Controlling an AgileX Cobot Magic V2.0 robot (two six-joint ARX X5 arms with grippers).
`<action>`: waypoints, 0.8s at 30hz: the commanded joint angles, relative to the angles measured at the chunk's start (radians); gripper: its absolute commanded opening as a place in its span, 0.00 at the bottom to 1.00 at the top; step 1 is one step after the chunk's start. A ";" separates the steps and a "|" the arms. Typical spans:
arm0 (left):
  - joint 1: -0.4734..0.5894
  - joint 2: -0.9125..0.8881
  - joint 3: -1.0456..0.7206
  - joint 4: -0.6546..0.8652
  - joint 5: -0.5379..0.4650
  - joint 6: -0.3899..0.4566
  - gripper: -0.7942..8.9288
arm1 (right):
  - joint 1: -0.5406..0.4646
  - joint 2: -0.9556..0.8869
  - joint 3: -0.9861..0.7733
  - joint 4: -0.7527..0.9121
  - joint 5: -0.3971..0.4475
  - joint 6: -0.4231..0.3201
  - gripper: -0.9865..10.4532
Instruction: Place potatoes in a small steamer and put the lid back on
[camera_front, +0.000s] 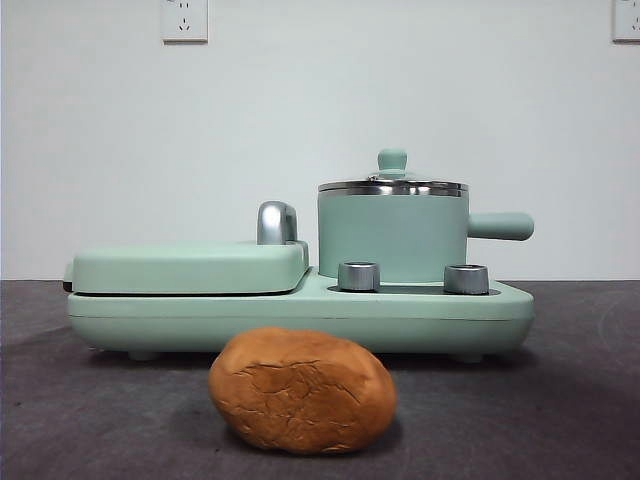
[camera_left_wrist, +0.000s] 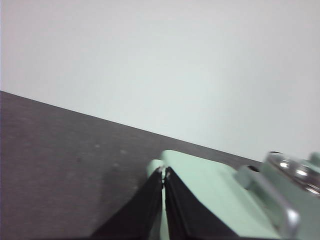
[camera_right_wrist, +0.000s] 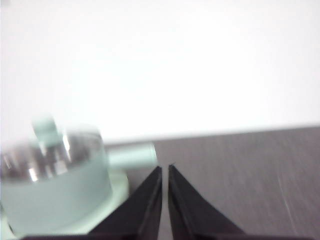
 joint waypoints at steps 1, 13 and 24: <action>0.000 0.013 0.087 -0.032 0.026 -0.019 0.09 | 0.000 0.004 0.077 -0.044 -0.005 0.100 0.10; 0.000 0.269 0.568 -0.475 0.231 0.129 0.09 | 0.000 0.250 0.484 -0.437 -0.220 0.020 0.10; -0.034 0.572 0.797 -0.668 0.507 0.475 0.09 | 0.013 0.562 0.752 -0.630 -0.451 -0.365 0.10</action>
